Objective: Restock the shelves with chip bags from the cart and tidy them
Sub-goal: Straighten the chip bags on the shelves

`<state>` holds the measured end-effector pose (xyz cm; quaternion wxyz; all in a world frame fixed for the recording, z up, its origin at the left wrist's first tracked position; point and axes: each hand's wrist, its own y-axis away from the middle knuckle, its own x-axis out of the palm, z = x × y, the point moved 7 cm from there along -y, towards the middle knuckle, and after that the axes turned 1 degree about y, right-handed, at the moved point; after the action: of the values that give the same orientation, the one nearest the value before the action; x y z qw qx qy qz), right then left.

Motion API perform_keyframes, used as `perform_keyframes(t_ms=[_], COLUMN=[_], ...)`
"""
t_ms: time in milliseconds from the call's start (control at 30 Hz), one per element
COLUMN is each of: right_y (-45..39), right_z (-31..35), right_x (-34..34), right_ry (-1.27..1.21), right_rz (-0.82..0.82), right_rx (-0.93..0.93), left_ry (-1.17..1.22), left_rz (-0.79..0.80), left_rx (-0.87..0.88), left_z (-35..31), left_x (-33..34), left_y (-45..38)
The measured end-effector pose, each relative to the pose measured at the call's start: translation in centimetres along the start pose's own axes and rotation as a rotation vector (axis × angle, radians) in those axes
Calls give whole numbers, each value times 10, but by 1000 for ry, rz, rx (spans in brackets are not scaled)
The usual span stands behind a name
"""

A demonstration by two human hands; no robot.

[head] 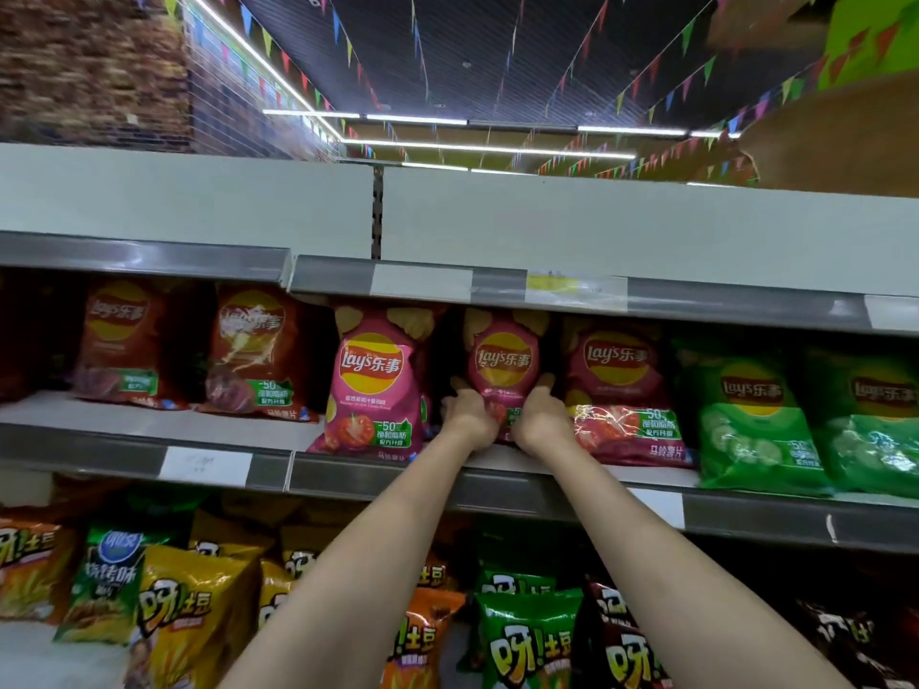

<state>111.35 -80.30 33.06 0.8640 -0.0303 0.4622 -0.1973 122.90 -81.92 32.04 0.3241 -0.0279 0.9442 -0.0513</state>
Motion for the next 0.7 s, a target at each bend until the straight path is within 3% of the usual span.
perform_keyframes(t_ms=[333,500,700], right_y=[-3,-2,5], right_z=[1,4,6], right_x=[-2,2,1], right_ry=[27,37,46], right_rz=[59,23,41], right_rx=[-19,-24,-73], left_ry=[203,163,124], left_rz=[-77,-144,-54], left_rx=[-18,29,44], left_z=[10,2,1], left_x=[-8,-10,-9], left_y=[-1,11,18])
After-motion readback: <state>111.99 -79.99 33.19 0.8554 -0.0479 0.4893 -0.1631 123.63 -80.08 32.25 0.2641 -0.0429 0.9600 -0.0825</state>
